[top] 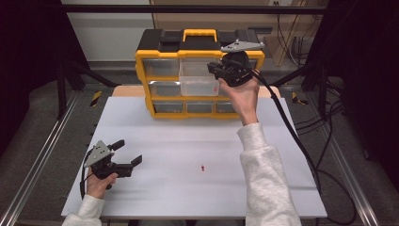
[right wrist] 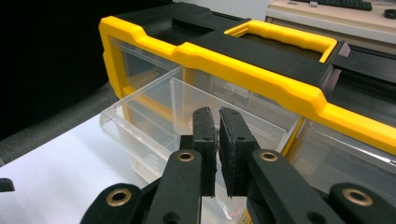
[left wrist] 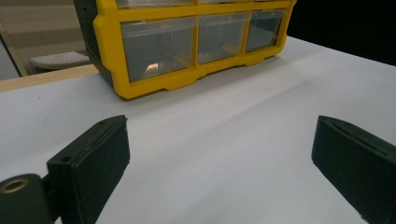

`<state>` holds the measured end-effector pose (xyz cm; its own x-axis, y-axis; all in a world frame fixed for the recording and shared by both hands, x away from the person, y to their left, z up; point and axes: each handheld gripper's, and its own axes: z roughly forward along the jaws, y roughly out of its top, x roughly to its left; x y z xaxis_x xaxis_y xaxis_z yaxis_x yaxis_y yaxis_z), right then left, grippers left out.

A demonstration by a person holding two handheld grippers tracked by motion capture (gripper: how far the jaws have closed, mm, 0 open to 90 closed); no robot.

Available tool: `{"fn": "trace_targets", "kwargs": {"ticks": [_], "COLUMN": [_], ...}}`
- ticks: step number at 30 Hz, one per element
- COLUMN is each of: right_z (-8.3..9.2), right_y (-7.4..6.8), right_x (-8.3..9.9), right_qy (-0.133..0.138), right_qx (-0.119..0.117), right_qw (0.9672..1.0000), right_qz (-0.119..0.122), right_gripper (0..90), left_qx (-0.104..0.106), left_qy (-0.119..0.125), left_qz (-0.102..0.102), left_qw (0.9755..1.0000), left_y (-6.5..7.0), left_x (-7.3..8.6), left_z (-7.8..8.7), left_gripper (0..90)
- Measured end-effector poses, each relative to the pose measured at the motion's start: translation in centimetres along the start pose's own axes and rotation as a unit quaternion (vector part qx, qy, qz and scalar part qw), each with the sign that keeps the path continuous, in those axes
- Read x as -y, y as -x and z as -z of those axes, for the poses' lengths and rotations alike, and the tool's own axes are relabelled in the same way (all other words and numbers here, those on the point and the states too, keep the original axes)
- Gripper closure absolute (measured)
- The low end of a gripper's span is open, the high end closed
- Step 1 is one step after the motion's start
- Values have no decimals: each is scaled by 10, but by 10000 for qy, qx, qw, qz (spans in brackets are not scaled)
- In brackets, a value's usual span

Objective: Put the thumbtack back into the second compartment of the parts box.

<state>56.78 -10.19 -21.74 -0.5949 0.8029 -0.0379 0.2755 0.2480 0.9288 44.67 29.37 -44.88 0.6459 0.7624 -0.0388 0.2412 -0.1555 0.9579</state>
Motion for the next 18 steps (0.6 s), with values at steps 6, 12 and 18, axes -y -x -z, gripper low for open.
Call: {"fn": "trace_targets", "kwargs": {"ticks": [6,12,18], "right_z": [-10,-18,-23], "right_y": [2,1,0], "right_x": [1,4,6], "right_qy": [-102,-255,-334], "right_qx": [91,96,138], "right_qw": [9999,9996,9993], "right_qz": [36,49,66], "right_gripper": [855,852,802], "left_qx": [3,-1,1], "left_qy": [-7,17,19], "left_qz": [-9,16,15], "left_qw": [10000,10000,10000], "left_y": [0,0,0], "left_x": [0,0,0], "left_z": [0,0,0], "left_gripper": [40,40,40]}}
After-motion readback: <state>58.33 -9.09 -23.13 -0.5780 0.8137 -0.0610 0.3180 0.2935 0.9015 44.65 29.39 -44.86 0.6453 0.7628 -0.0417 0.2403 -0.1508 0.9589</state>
